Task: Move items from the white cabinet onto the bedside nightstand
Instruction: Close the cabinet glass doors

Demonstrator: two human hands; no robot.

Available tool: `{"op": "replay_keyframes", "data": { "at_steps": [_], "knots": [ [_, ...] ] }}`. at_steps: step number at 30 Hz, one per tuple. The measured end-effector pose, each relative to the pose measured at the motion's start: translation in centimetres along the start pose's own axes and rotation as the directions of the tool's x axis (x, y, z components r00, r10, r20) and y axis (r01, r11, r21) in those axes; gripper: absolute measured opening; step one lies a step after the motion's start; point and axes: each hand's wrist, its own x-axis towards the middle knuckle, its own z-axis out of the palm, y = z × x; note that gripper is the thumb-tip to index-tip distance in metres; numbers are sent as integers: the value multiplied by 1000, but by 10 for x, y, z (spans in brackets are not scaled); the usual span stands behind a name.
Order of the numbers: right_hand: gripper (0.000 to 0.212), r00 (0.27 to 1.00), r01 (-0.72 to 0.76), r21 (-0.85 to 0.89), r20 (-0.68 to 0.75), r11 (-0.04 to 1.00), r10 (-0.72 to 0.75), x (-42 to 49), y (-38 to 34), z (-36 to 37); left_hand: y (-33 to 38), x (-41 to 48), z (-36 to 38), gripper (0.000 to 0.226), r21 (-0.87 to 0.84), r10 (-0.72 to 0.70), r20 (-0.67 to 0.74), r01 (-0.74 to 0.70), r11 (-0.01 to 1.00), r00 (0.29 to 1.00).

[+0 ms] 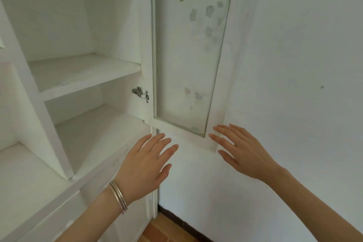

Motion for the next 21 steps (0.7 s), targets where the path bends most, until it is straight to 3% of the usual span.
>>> {"op": "replay_keyframes", "data": {
  "at_steps": [5,11,18,21],
  "knots": [
    [37,981,172,21,-92,985,-169,16,61,36,0,29,20,45,62,-66,27,64,996,997],
    [33,903,346,-31,-262,938,-342,63,132,53,6,77,24,43,110,-140,3,139,984,990],
    [35,723,593,-152,-333,791,-606,106,173,77,18,97,35,42,155,-243,29,235,960,970],
    [36,647,626,-240,-371,742,-666,122,179,90,21,92,35,42,185,-317,40,305,934,948]
  ]
}}
